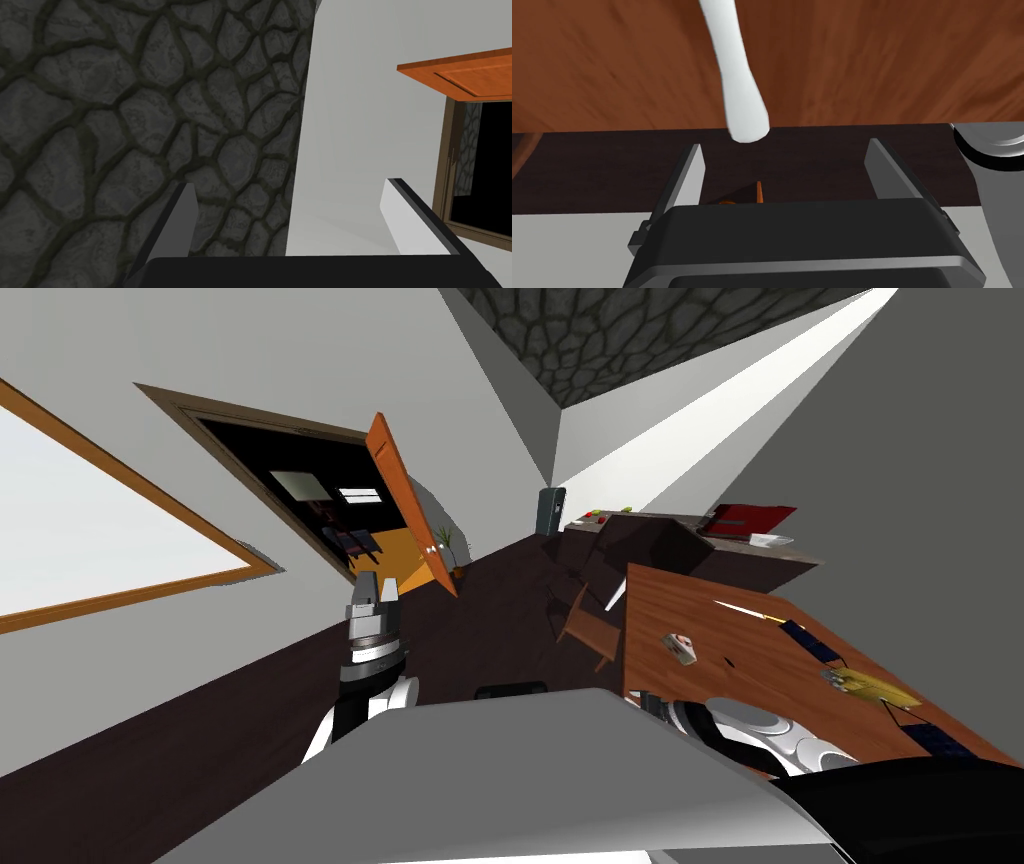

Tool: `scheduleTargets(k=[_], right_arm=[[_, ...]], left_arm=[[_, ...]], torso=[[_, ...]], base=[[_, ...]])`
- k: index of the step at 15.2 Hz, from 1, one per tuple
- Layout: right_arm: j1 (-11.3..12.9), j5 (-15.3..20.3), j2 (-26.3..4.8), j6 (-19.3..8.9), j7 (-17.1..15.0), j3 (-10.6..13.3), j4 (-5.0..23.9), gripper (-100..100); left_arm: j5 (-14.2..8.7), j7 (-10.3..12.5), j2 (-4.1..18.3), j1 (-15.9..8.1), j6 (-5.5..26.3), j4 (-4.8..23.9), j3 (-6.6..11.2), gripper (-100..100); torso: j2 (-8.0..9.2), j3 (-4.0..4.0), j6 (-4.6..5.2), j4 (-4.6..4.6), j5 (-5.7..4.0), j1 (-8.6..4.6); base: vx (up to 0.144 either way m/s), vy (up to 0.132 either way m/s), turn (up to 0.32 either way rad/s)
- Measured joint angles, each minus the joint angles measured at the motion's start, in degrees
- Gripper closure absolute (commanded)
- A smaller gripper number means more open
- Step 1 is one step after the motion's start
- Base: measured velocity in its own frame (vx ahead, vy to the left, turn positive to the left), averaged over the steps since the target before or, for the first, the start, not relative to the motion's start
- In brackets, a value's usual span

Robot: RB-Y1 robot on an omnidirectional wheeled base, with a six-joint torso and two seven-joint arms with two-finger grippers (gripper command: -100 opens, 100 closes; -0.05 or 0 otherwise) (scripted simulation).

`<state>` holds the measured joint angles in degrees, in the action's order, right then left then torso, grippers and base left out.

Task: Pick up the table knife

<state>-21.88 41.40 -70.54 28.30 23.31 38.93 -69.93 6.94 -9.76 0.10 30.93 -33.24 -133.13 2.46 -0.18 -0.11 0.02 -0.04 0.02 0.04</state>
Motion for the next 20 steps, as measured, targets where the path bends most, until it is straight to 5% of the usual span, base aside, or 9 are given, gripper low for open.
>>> scheduleTargets(k=[5, 10, 11, 16, 20], right_arm=[[0.3, 2.1, -2.0, 0.7, 0.8, 3.1, 4.2, -100], [0.5, 2.7, 1.7, -1.0, 1.3, 3.6, 6.0, -100], [0.6, 2.7, 1.9, -1.2, 1.3, 3.7, 6.1, 100], [0.5, 2.7, 1.9, -1.1, 1.3, 3.7, 6.0, 100], [0.4, 2.3, -0.9, 0.3, 1.1, 3.2, 4.9, 100]], left_arm=[[0.0, 0.0, 0.0, 0.0, 0.0, 0.0, 0.0, 0], [0.0, 0.0, 0.0, 0.0, 0.0, 0.0, 0.0, 0], [0.0, 0.0, 0.0, 0.0, 0.0, 0.0, 0.0, 0], [0.0, 0.0, 0.0, 0.0, 0.0, 0.0, 0.0, 0], [0.0, 0.0, 0.0, 0.0, 0.0, 0.0, 0.0, 0]], torso=[[0.08, 0.05, 0.0, 0.02, 0.0, 0.05], [0.17, 0.1, 0.0, 0.04, -0.02, 0.03], [0.17, 0.1, 0.01, 0.04, 0.0, 0.06], [0.14, 0.1, -0.05, 0.06, -0.03, 0.03], [0.15, 0.1, -0.02, 0.07, 0.04, 0.18]], base=[[0.018, -0.026, 0.127], [0.001, -0.029, 0.065], [0.001, -0.008, 0.002], [-0.002, 0.004, -0.02], [-0.002, 0.032, -0.075]])
